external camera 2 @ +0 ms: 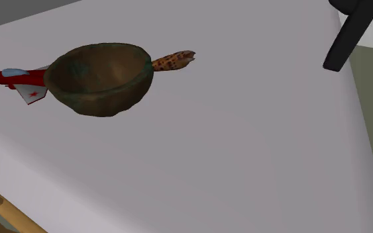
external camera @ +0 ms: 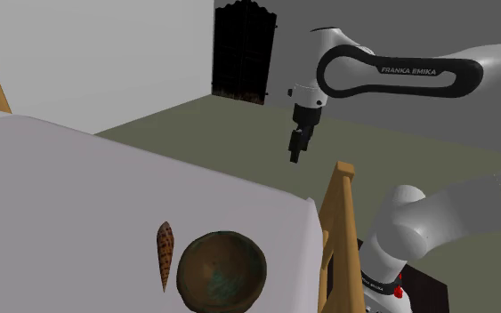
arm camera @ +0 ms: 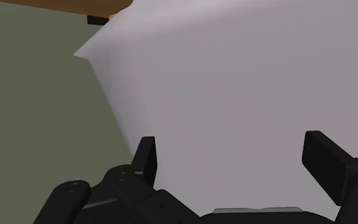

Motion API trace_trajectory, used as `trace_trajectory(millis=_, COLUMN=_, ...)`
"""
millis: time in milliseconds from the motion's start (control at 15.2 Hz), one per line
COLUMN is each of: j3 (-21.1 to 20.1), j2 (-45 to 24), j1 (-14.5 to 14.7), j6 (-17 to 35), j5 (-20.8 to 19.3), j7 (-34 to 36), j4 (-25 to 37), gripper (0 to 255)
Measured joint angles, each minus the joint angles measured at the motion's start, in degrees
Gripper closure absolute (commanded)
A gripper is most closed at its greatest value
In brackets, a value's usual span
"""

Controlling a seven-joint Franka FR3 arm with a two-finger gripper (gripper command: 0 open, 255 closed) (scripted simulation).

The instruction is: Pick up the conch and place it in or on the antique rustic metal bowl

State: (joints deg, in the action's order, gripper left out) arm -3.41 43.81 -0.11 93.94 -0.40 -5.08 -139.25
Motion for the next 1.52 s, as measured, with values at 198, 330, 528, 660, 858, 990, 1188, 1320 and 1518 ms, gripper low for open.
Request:
trace_trajectory(millis=198, j3=-1.3, j2=-0.5, j1=0.3, j6=1.0, j5=1.4, j7=2.3, j4=-0.5, gripper=0)
trace_trajectory(millis=330, j3=-3.5, j2=-0.7, j1=0.9, j6=2.5, j5=3.6, j7=6.0, j4=-1.7, gripper=0)
trace_trajectory(millis=528, j3=-6.7, j2=-3.1, j1=1.4, j6=6.3, j5=6.8, j7=11.3, j4=-2.8, gripper=0)
trace_trajectory(millis=660, j3=-9.0, j2=-4.3, j1=1.9, j6=8.5, j5=9.0, j7=15.2, j4=-3.4, gripper=0)
trace_trajectory(millis=858, j3=-12.8, j2=-7.6, j1=2.6, j6=12.1, j5=12.0, j7=21.2, j4=-2.8, gripper=0)
trace_trajectory(millis=990, j3=-15.2, j2=-10.5, j1=2.7, j6=15.0, j5=13.7, j7=24.9, j4=-2.3, gripper=0)
trace_trajectory(millis=1188, j3=-18.7, j2=-14.2, j1=3.0, j6=19.1, j5=15.8, j7=30.5, j4=-1.6, gripper=0)
trace_trajectory(millis=1320, j3=-20.9, j2=-17.4, j1=2.7, j6=21.6, j5=16.5, j7=34.1, j4=-0.1, gripper=0)
trace_trajectory(millis=1518, j3=-24.2, j2=-22.9, j1=2.1, j6=25.4, j5=16.6, j7=39.8, j4=2.7, gripper=0)
